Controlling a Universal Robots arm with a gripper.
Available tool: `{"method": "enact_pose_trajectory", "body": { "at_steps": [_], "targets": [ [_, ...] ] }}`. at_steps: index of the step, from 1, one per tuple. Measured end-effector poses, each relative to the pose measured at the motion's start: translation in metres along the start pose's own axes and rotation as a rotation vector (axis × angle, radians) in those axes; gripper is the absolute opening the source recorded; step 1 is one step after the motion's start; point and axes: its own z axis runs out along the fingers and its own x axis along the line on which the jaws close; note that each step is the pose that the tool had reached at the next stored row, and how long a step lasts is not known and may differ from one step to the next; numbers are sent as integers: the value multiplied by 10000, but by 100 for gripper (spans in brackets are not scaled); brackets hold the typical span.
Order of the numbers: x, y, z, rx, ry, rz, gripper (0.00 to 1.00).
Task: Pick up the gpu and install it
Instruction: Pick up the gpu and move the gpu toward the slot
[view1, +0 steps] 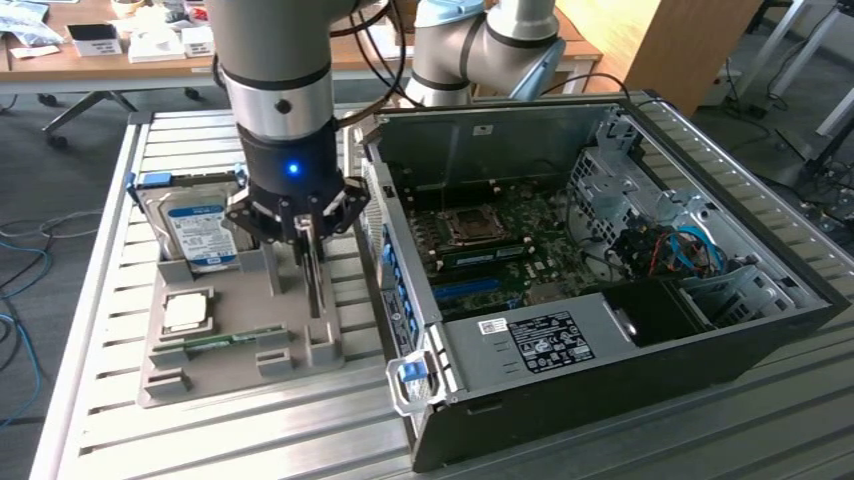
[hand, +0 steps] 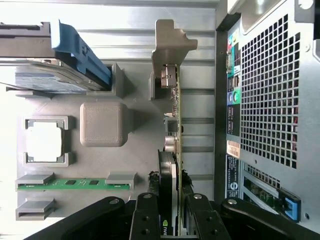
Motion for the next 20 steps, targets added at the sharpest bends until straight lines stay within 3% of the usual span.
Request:
{"method": "enact_pose_trajectory", "body": {
  "at_steps": [20],
  "targets": [
    [-13, 22, -485, -6, 0, 0, 27]
  ]
}}
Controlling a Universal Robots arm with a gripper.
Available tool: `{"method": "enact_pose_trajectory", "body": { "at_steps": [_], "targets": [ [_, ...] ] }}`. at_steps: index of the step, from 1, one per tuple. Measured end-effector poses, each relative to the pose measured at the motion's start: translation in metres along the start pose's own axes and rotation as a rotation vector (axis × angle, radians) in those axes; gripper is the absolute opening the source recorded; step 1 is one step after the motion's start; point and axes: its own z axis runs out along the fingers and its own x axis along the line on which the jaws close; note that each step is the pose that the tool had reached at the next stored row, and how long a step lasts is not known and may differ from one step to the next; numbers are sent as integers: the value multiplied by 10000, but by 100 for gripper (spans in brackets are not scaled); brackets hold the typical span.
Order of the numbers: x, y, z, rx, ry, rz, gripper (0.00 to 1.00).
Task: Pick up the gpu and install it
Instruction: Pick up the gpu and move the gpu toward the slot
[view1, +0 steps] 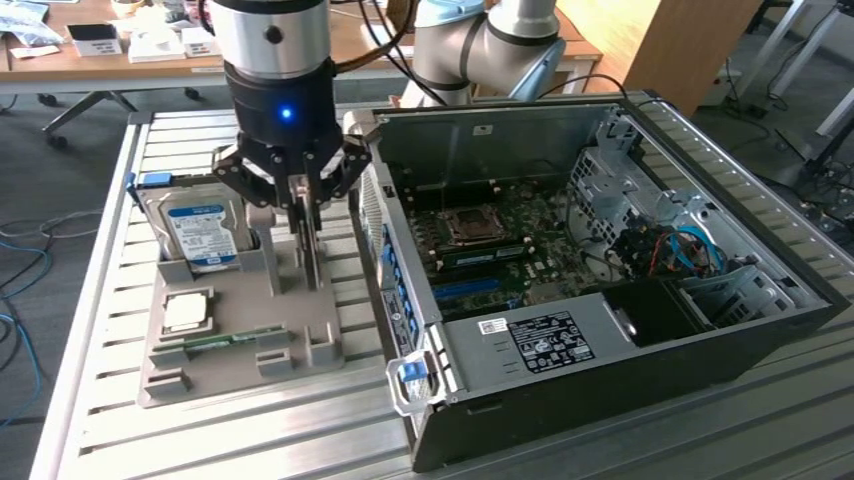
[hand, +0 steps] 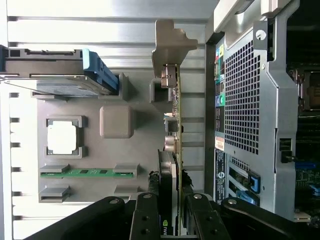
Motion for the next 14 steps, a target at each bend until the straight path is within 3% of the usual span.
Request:
{"method": "enact_pose_trajectory", "body": {
  "at_steps": [6, 14],
  "targets": [
    [-2, 5, -105, 0, 0, 0, 27],
    [-3, 5, -115, 0, 1, 0, 27]
  ]
}}
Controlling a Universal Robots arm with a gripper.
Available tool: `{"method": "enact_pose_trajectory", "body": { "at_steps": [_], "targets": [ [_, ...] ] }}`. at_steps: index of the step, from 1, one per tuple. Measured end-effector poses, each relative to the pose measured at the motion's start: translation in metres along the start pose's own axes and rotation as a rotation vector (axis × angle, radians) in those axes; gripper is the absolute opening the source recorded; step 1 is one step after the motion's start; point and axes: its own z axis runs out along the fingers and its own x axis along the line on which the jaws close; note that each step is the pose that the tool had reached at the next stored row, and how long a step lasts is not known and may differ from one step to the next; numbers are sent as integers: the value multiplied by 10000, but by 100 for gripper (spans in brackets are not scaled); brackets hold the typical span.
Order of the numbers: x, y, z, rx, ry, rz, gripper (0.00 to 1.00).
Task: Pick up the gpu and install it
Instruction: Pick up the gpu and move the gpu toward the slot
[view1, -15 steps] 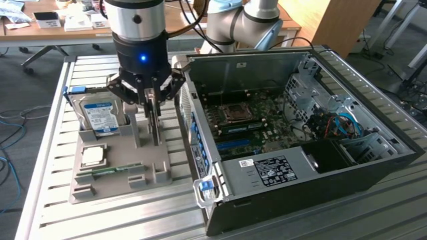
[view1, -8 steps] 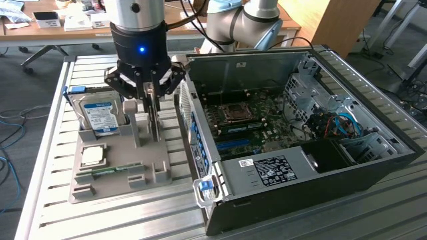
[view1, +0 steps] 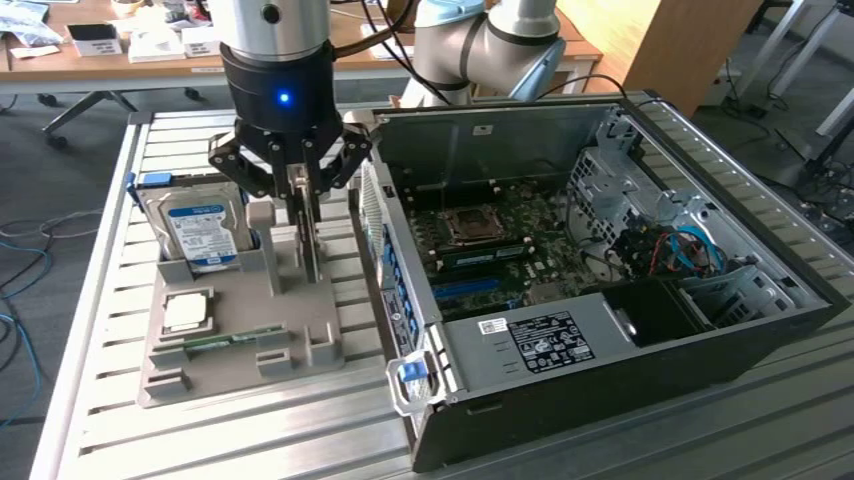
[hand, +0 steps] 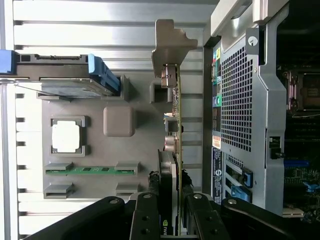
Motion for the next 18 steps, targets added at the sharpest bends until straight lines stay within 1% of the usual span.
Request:
{"method": "enact_pose_trajectory", "body": {
  "at_steps": [3, 6, 18],
  "targets": [
    [0, 0, 0, 0, -1, 0, 27],
    [-1, 1, -26, 2, 1, 1, 27],
    [-6, 12, -260, 0, -1, 0, 27]
  ]
}}
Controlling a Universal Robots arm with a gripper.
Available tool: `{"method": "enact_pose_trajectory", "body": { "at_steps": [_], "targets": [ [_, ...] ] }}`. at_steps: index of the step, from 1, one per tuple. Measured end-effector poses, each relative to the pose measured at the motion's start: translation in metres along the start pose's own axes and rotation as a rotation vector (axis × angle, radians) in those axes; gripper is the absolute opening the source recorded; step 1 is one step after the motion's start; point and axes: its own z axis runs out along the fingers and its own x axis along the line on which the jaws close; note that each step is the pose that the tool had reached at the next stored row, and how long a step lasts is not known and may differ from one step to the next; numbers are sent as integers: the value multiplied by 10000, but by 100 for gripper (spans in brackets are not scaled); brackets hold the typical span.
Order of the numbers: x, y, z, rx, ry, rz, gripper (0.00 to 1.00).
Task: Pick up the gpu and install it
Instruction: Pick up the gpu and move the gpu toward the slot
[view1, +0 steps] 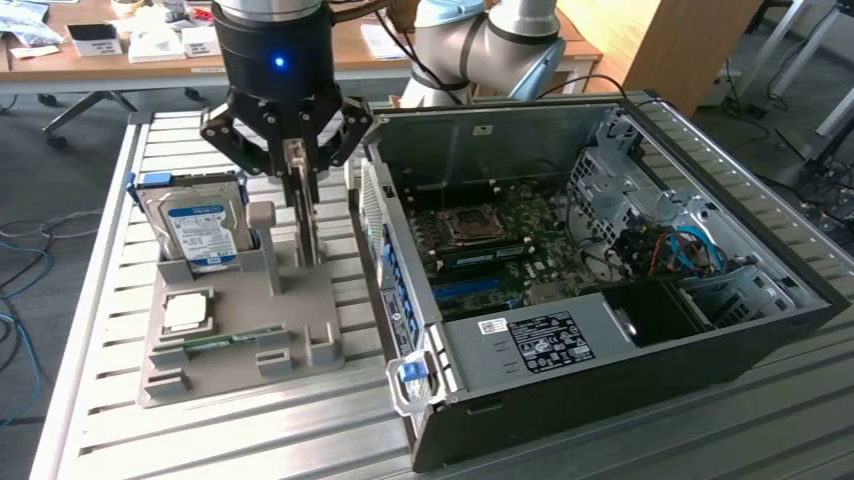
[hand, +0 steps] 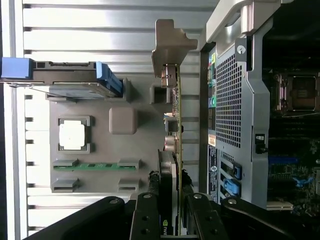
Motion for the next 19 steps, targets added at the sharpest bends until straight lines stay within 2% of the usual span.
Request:
{"method": "enact_pose_trajectory", "body": {
  "at_steps": [14, 19],
  "targets": [
    [-7, 14, -297, 0, 0, 0, 27],
    [-7, 15, -309, 0, 0, 0, 27]
  ]
}}
